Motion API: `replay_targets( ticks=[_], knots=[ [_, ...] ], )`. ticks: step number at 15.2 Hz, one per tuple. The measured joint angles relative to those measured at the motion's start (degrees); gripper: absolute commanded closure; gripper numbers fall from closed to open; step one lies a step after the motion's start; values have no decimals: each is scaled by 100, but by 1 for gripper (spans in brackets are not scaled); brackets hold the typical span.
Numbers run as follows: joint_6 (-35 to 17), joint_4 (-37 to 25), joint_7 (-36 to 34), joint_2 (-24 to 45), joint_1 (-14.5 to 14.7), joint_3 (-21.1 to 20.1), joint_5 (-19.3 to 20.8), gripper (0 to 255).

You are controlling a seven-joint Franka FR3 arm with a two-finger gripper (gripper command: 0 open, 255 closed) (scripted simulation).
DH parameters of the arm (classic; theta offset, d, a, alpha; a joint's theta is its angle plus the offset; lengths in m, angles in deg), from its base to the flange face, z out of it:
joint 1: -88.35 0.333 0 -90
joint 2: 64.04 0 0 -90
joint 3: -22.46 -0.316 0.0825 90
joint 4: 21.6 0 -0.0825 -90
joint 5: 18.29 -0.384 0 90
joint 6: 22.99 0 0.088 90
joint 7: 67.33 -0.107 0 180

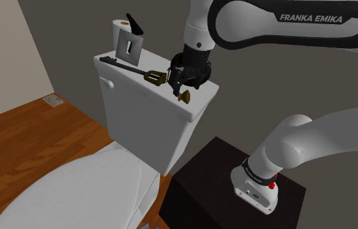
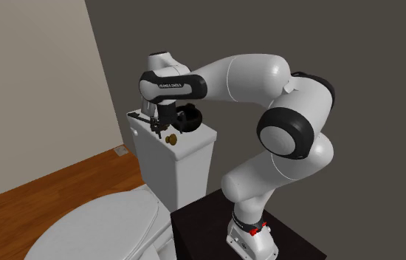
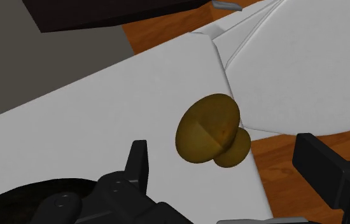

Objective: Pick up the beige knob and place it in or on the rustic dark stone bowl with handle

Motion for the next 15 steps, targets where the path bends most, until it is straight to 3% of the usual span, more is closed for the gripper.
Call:
replay_targets(
  ticks=[9, 10, 15],
  knots=[
    [-209, 196, 0, 12, 7, -31, -21, 0],
    [-209, 196, 0, 12, 7, -31, -21, 255],
    [-211, 193, 0, 12, 7, -32, -21, 255]
  ],
)
